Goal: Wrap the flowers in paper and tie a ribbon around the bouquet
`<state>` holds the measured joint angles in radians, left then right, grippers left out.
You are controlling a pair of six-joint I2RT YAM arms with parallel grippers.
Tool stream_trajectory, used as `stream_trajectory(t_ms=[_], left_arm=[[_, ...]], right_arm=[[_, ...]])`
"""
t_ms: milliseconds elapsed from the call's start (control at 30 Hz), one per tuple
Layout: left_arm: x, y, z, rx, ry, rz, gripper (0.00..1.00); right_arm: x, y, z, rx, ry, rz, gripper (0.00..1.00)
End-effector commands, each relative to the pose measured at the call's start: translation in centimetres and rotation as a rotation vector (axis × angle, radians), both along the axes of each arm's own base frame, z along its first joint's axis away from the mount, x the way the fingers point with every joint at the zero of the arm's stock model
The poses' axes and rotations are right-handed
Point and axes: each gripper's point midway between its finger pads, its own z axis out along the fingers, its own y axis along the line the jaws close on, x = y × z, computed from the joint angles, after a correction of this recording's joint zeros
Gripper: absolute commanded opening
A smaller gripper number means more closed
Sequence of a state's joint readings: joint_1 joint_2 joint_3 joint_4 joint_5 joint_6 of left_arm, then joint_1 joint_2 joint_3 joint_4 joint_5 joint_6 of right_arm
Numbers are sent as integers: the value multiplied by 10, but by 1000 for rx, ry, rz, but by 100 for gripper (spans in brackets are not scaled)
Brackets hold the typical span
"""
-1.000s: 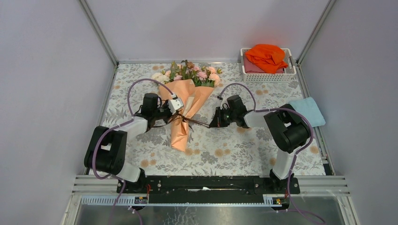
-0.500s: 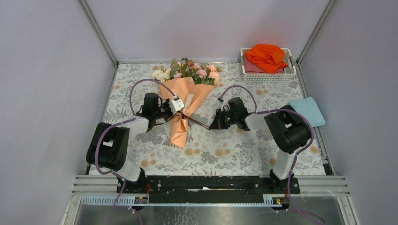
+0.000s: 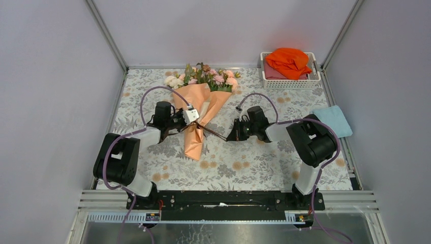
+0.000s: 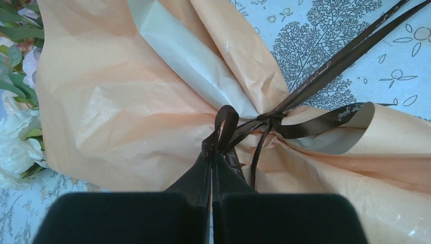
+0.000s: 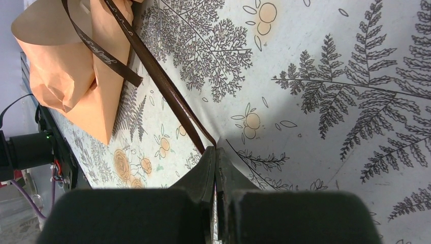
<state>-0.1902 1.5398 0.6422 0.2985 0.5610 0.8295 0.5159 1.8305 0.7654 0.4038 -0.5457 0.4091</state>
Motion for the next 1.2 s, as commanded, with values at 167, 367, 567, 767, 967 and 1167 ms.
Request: stream_trajectory(t_ms=[167,367,567,767,967,1167], left_arm=[[-34,-11,8,-34,19,-142,0],[-36,-10,9,-28,15,-135,0],[-35,-10,9,-31,15,-136,0],[-35,-11,9,-34,20,-134,0],[-36,-11,9,-38,20,-135,0],[-35,-11,8,-37,19,-134,0]], right_arm=[[16,24,30,-41,-116,168,26],[15,50,72,60,-318,266,40],[-22,102,66,141,-344,408,30],[0,106,54,110,-339,287,36],[12,103,41,66,-352,232,40],[17,111,32,75,-337,241,40]])
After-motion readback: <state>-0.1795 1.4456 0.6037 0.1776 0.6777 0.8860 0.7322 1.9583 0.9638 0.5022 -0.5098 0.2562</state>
